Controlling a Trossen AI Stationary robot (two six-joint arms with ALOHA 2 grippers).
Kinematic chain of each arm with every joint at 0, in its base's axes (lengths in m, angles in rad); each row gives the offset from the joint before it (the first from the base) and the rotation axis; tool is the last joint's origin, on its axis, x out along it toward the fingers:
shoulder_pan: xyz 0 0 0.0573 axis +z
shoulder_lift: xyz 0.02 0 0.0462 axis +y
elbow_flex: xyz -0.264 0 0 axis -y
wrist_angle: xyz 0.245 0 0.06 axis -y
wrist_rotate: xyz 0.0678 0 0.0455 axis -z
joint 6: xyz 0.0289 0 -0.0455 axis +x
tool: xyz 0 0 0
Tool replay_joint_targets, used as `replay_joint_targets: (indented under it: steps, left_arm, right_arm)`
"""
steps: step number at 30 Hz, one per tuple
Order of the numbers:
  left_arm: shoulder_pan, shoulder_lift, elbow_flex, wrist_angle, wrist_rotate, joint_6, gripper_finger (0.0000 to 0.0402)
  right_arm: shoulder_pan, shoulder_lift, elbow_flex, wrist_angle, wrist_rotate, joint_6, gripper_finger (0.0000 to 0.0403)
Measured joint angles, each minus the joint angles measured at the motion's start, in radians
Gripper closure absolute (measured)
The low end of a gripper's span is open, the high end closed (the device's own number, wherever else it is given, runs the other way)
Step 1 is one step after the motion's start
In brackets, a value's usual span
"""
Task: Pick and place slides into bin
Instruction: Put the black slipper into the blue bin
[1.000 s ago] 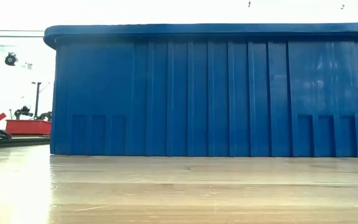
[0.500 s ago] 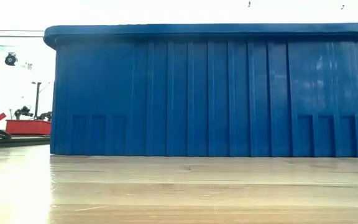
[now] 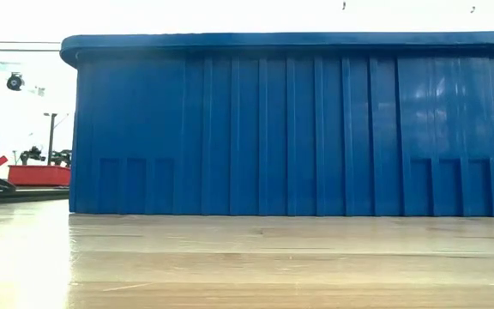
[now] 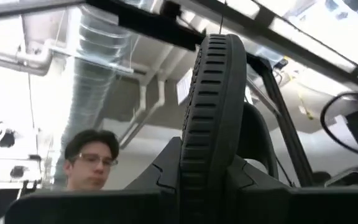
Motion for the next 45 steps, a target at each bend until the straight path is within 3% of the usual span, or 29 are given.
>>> replay_joint_targets:
  steps: [8, 13, 31, 45]
  left_arm:
    - [0.004, 0.002, 0.001, -0.019, 0.114, -0.137, 0.0024]
    - [0.005, 0.008, 0.007, -0.041, 0.18, -0.17, 0.0024]
    - [0.0, 0.01, 0.002, -0.1, 0.126, -0.171, 0.0024]
    - [0.037, 0.005, 0.023, -0.094, 0.086, -0.169, 0.0037]
  right_arm:
    - [0.0, 0.082, 0.099, -0.016, -0.117, 0.032, 0.0363]
    - [-0.017, 0.141, 0.115, -0.019, -0.119, 0.034, 0.0363]
    - [-0.121, 0.137, 0.115, -0.023, -0.125, 0.026, 0.0363]
    - [-0.114, 0.144, 0.103, -0.047, -0.143, 0.068, 0.0363]
